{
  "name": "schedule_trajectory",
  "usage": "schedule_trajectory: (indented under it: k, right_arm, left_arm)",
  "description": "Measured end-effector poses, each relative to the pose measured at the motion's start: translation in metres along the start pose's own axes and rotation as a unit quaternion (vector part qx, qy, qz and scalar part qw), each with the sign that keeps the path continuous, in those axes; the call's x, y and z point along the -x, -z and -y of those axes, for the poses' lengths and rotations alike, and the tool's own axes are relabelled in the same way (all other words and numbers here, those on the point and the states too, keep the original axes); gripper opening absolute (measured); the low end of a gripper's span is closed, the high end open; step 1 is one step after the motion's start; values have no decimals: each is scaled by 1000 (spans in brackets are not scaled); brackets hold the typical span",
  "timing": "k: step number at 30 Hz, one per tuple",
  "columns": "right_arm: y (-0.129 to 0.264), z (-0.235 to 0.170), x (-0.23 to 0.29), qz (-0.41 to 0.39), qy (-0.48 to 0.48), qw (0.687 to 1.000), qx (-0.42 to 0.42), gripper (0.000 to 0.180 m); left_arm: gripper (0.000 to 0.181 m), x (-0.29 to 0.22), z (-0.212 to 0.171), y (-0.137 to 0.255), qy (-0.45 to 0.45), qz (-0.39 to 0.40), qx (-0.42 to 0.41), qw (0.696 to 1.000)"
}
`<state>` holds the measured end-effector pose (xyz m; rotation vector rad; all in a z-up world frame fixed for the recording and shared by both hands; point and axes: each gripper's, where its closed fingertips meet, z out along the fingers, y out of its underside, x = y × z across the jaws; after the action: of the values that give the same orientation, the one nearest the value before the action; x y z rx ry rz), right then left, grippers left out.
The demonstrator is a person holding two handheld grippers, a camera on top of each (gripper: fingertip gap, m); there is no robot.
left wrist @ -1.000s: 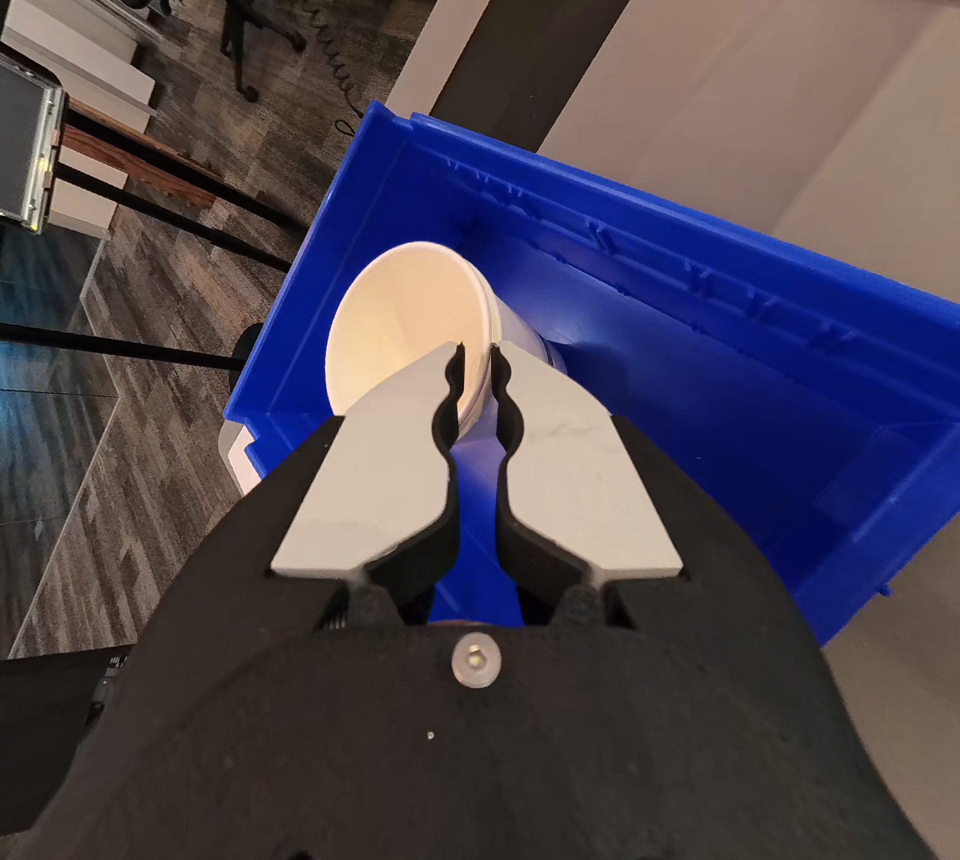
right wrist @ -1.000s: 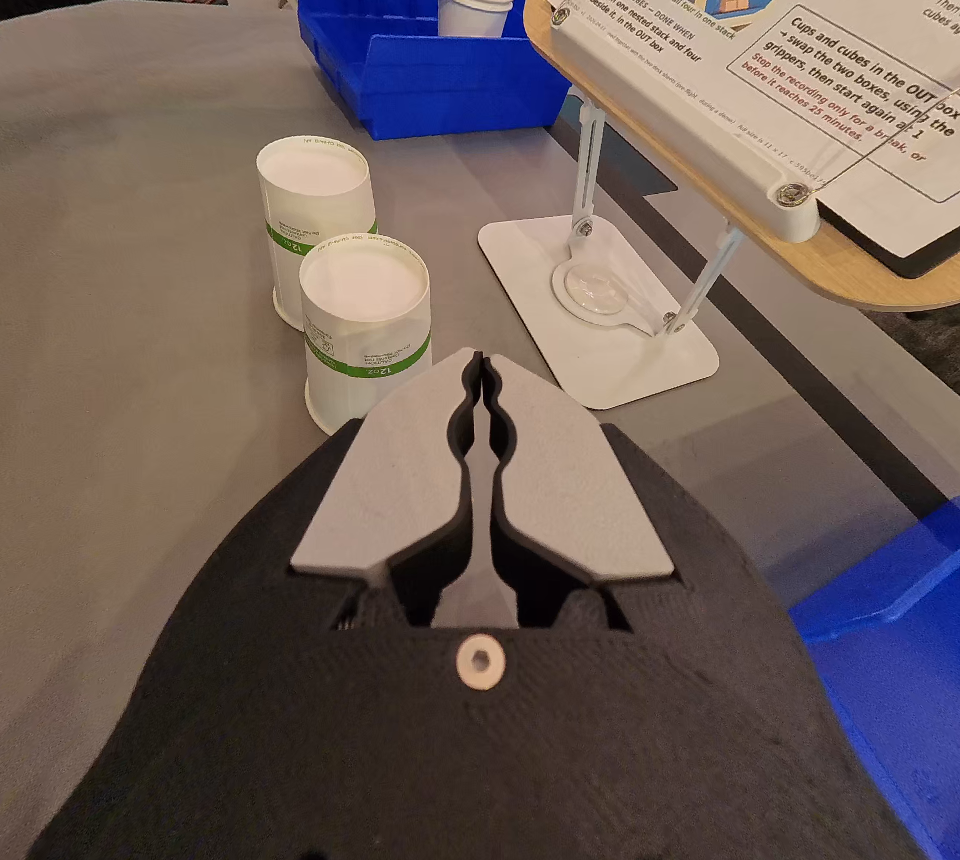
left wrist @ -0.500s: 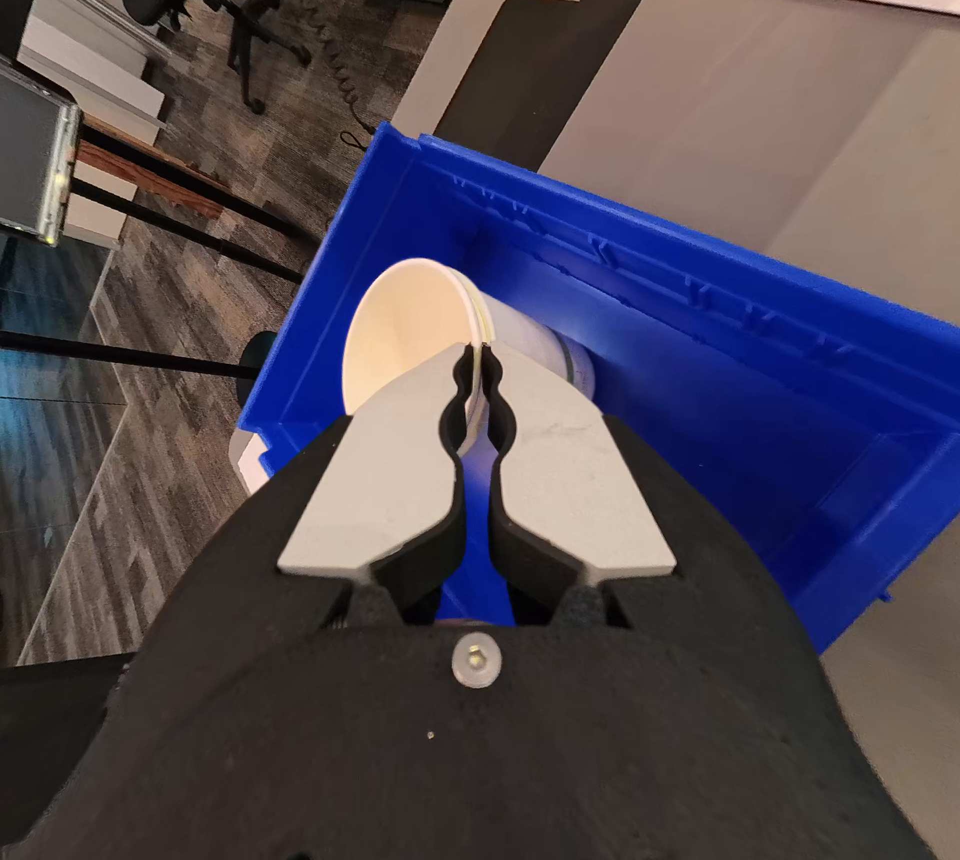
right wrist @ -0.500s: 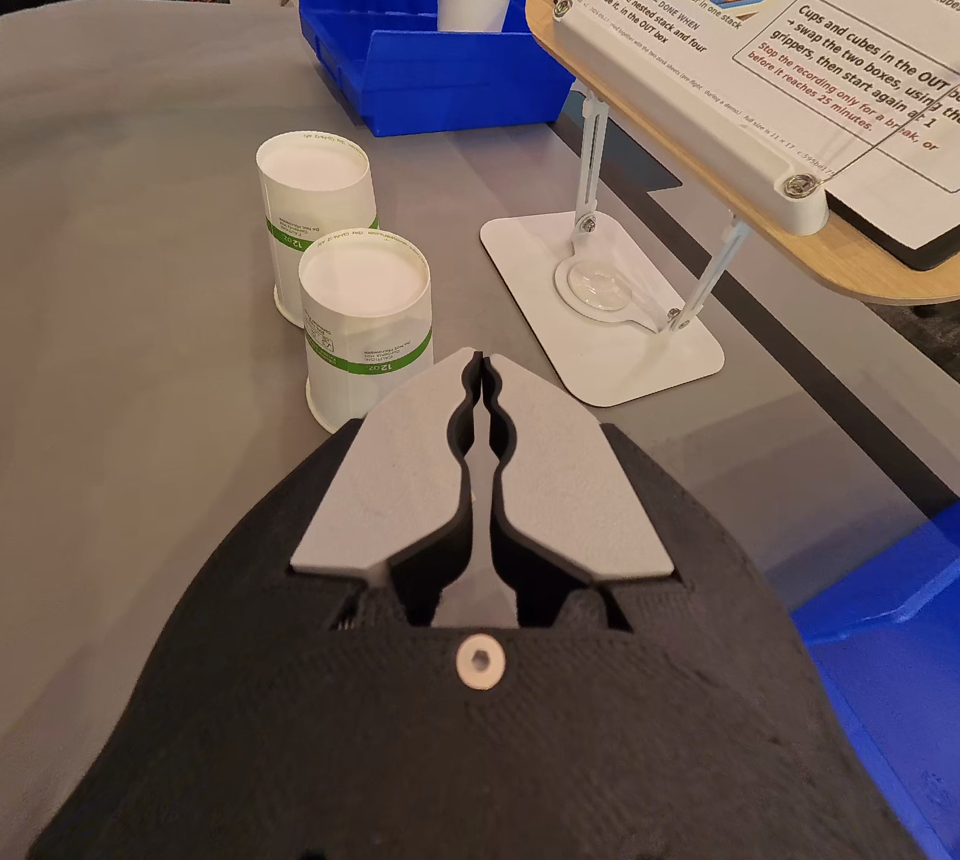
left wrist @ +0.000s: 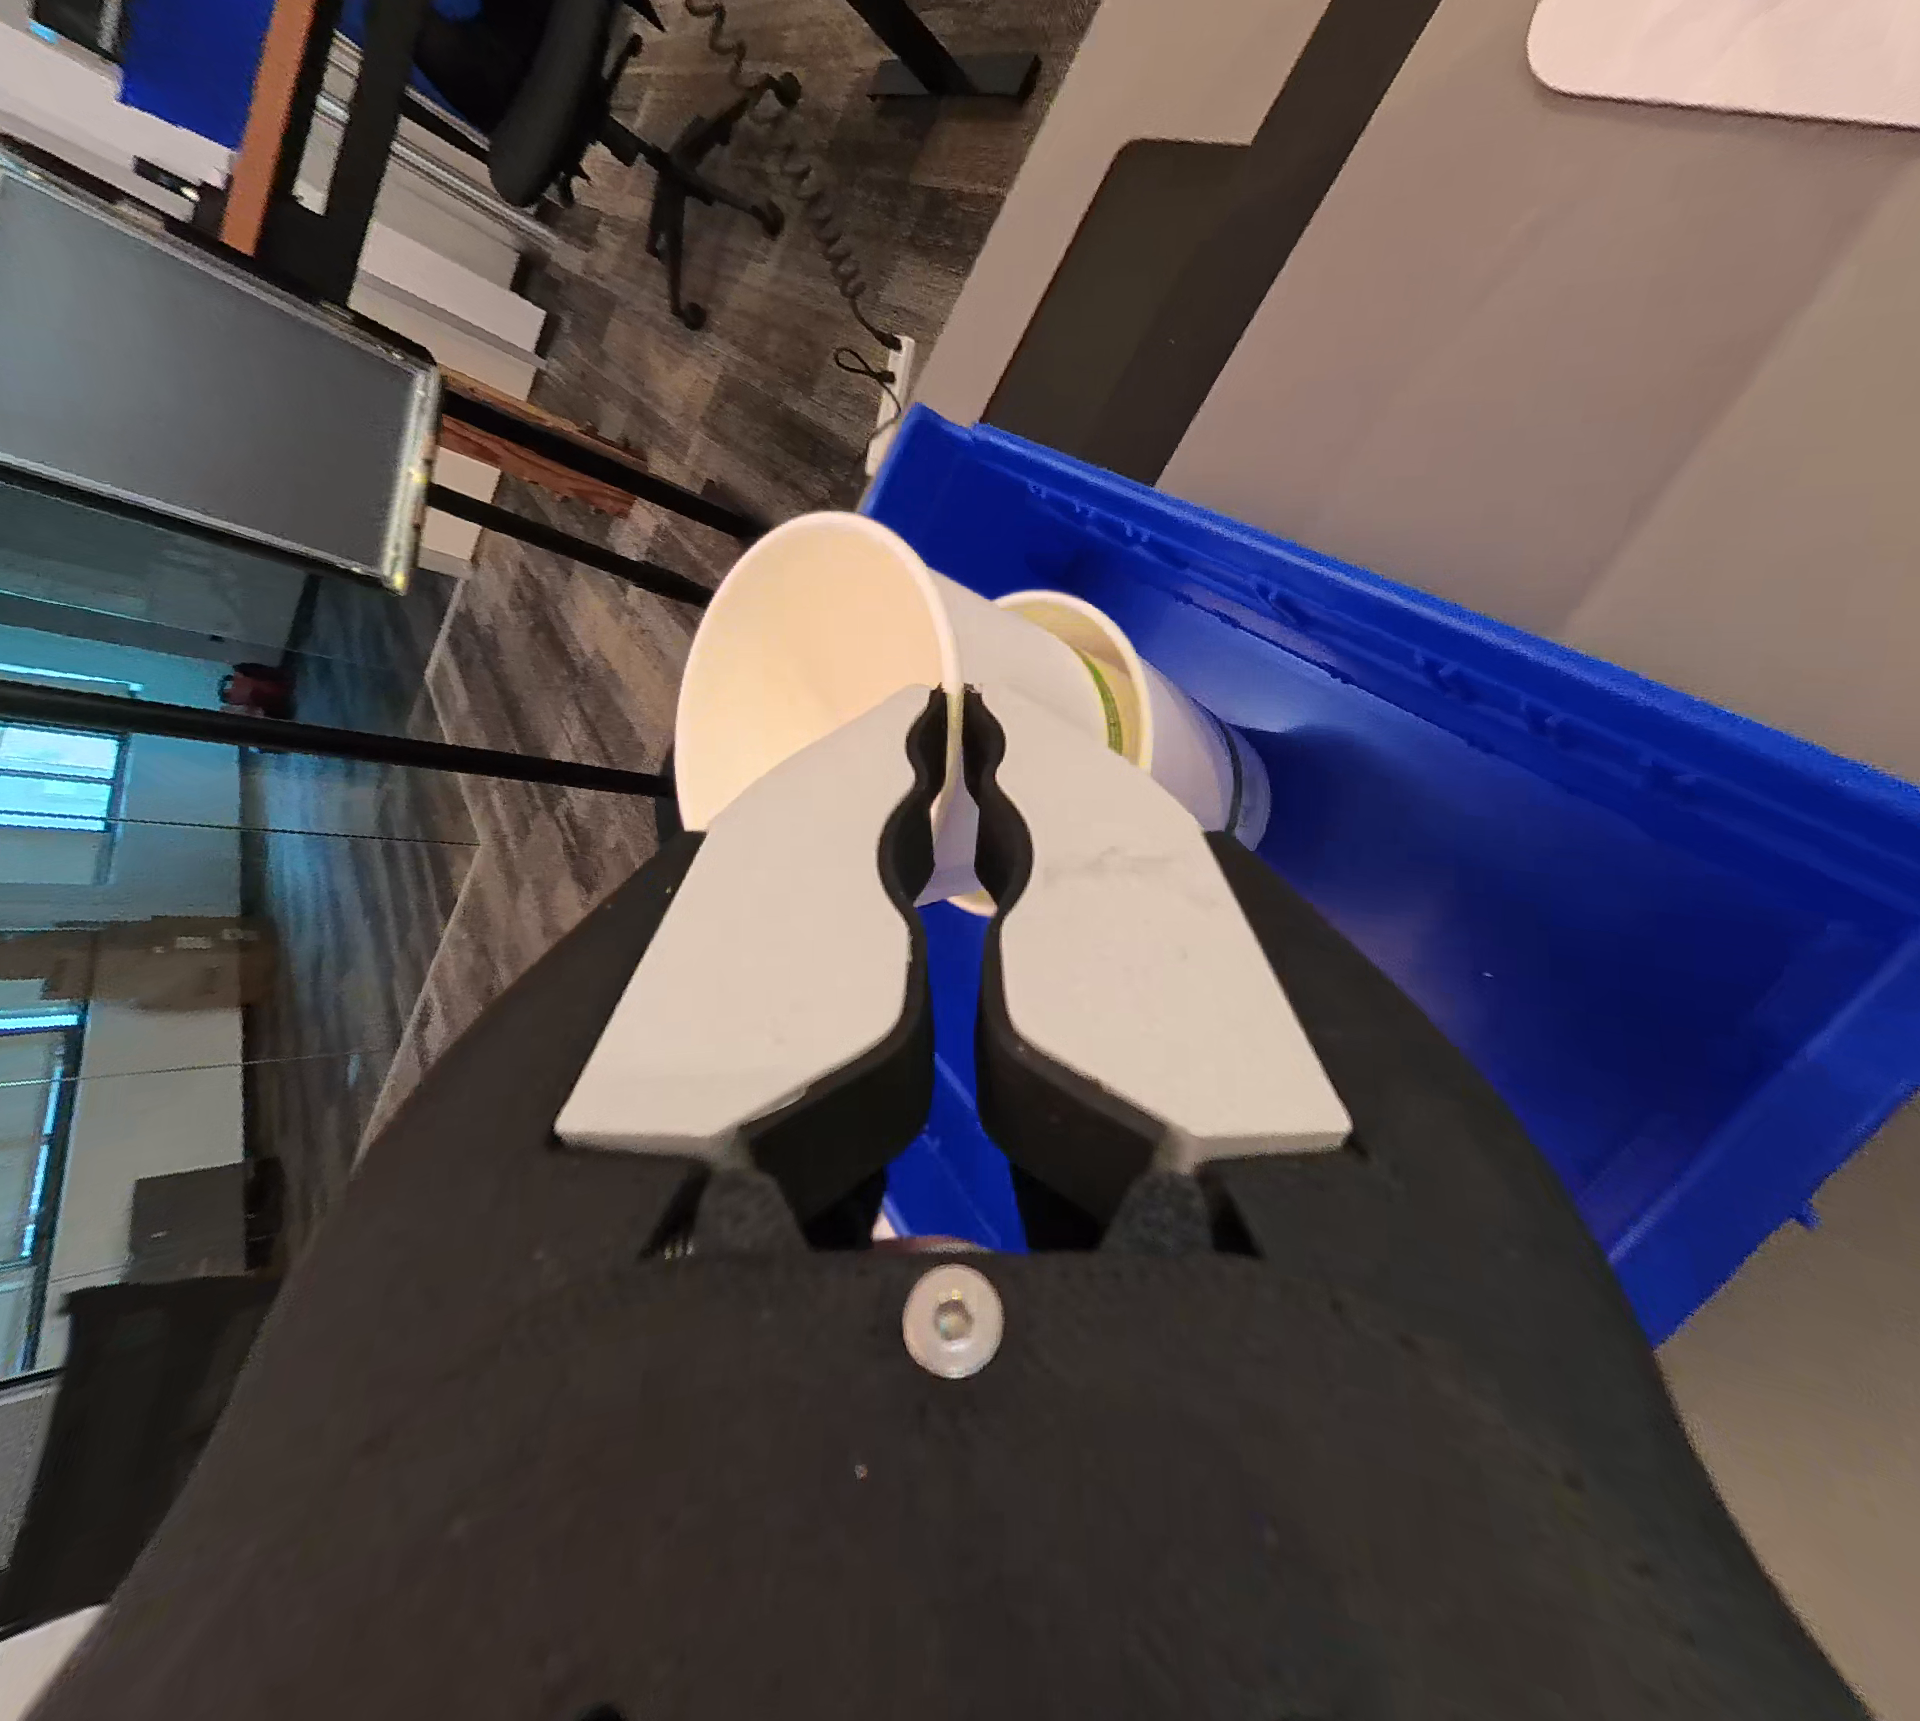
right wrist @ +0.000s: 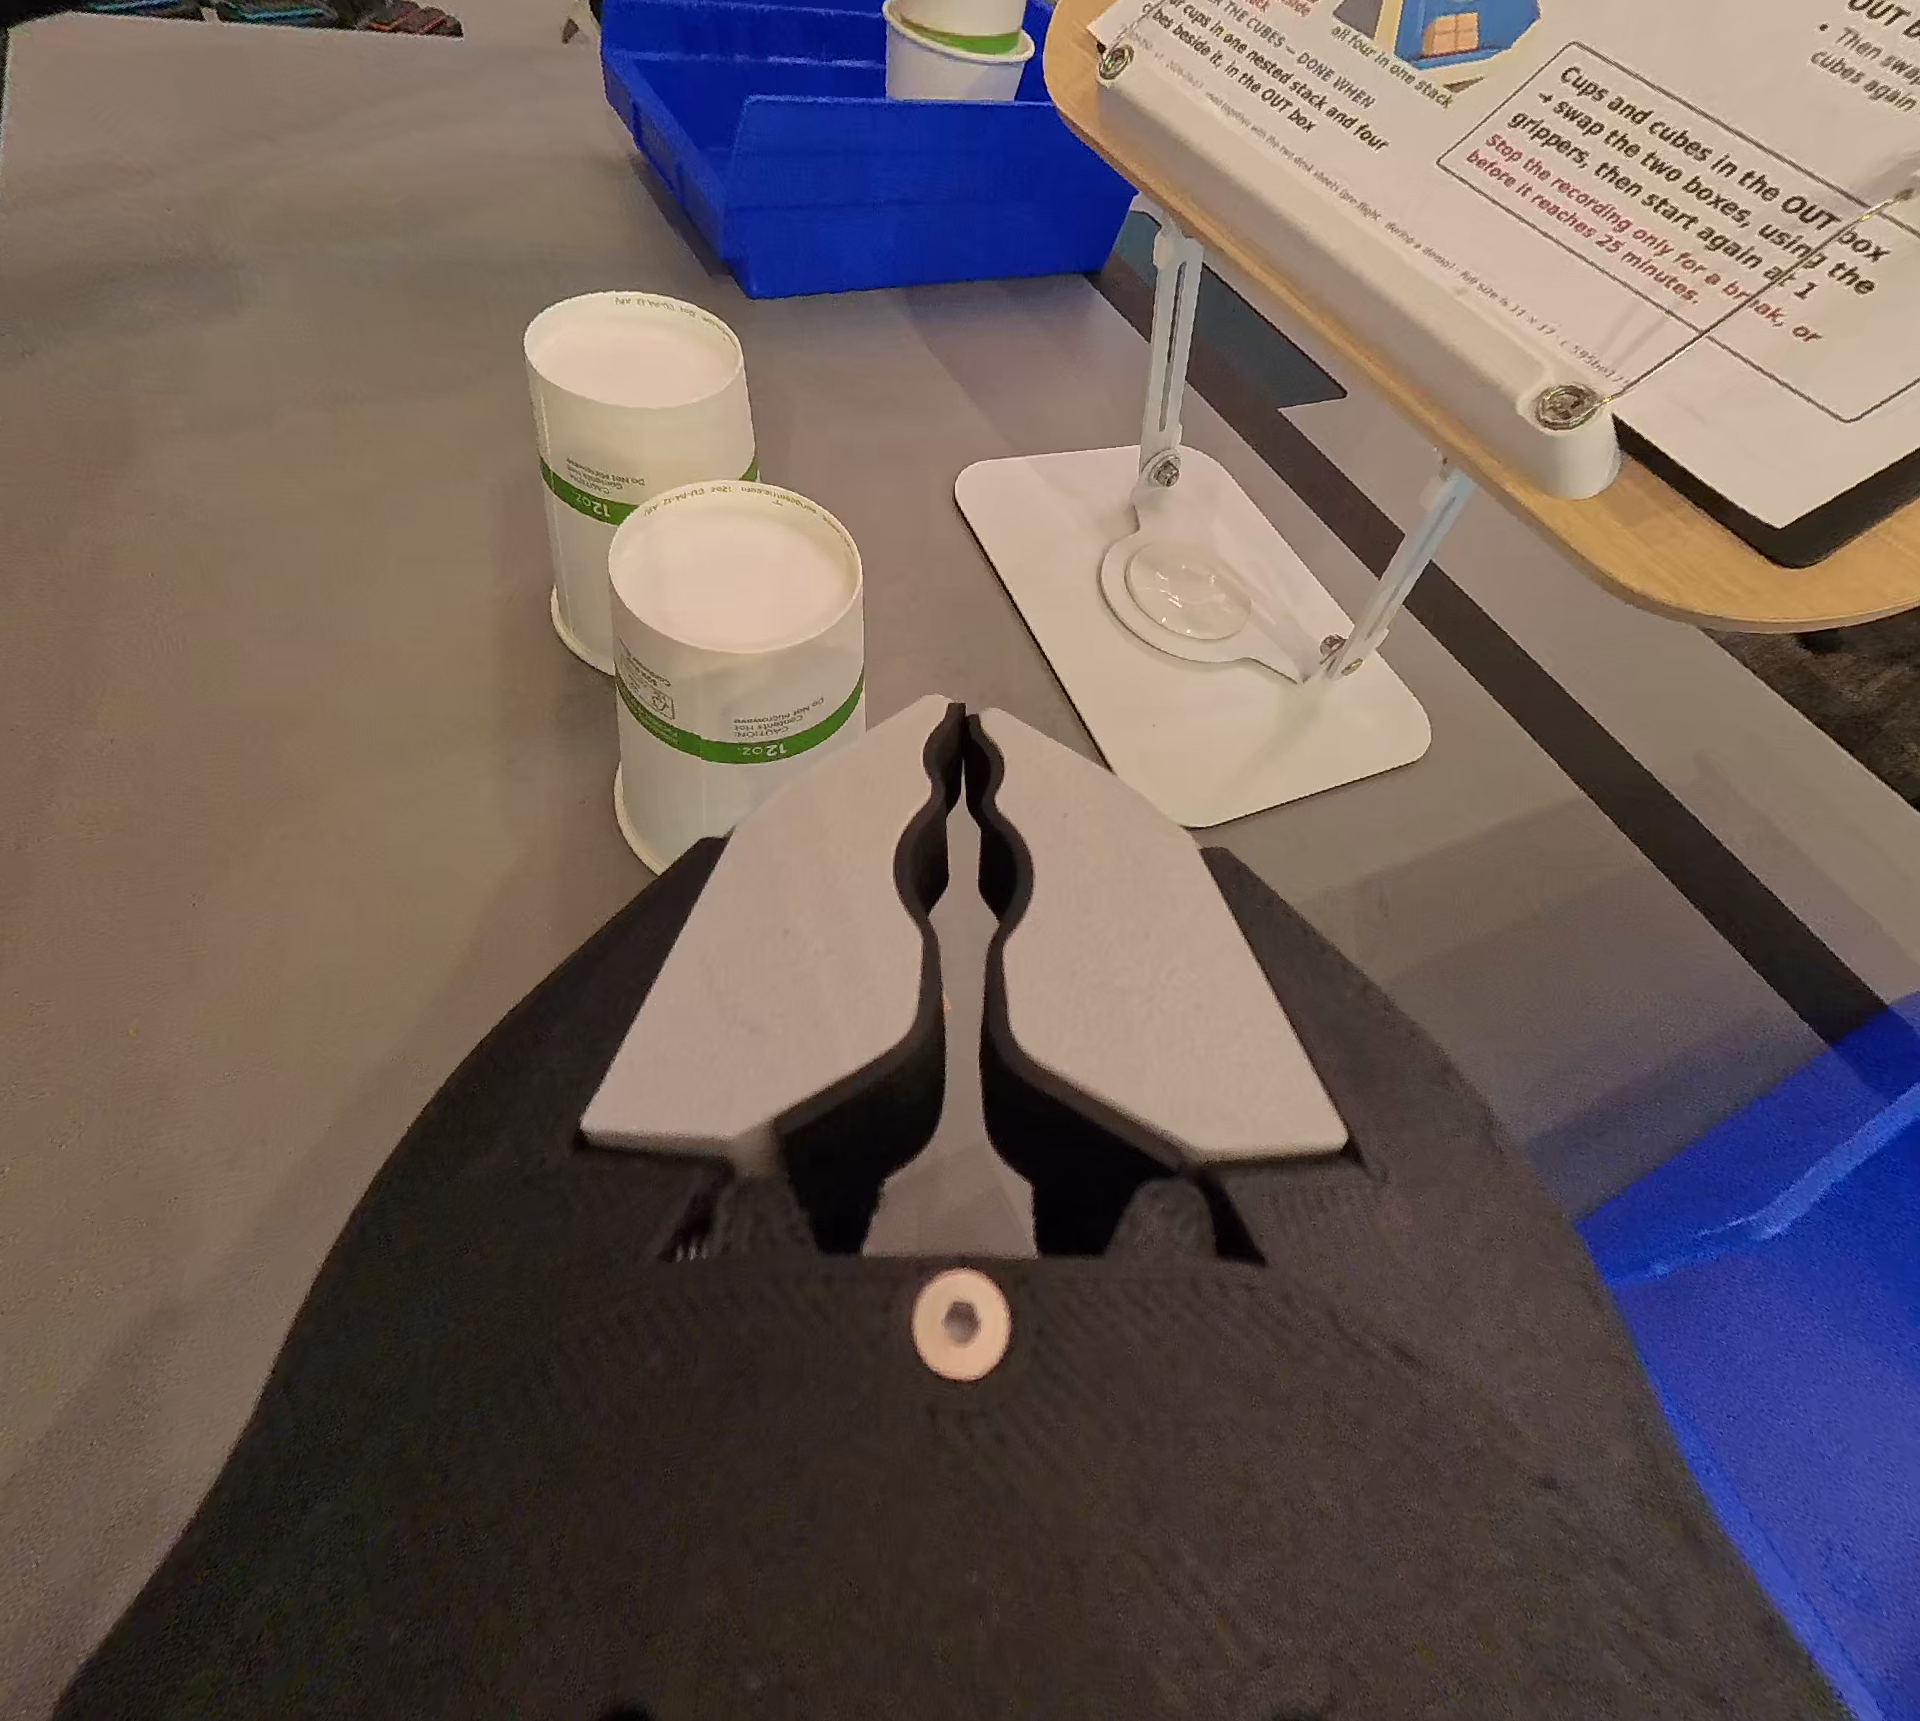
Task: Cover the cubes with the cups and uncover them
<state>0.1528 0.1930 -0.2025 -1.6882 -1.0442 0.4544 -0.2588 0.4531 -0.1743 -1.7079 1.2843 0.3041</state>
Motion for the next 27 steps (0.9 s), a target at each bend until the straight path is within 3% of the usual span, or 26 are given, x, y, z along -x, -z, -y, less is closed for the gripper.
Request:
schedule_trajectory:
  k: [1, 9, 18, 27]
  right_arm:
    - [1, 1, 0, -1, 0, 1000, -2, 0]
    - [12, 21, -5, -23, 12, 999, -41, 1]
    - [21, 84, 5, -15, -1, 987, -158, 53]
    - [0, 142, 38, 96, -88, 956, -261, 80]
  left_arm:
    - [3, 2, 4, 4, -1, 4, -3, 1000]
    - [3, 26, 47, 53, 8, 49, -63, 997]
    - [3, 10, 121, 155, 83, 74, -231, 967]
    - [3, -67, 201, 223, 158, 6, -423, 892]
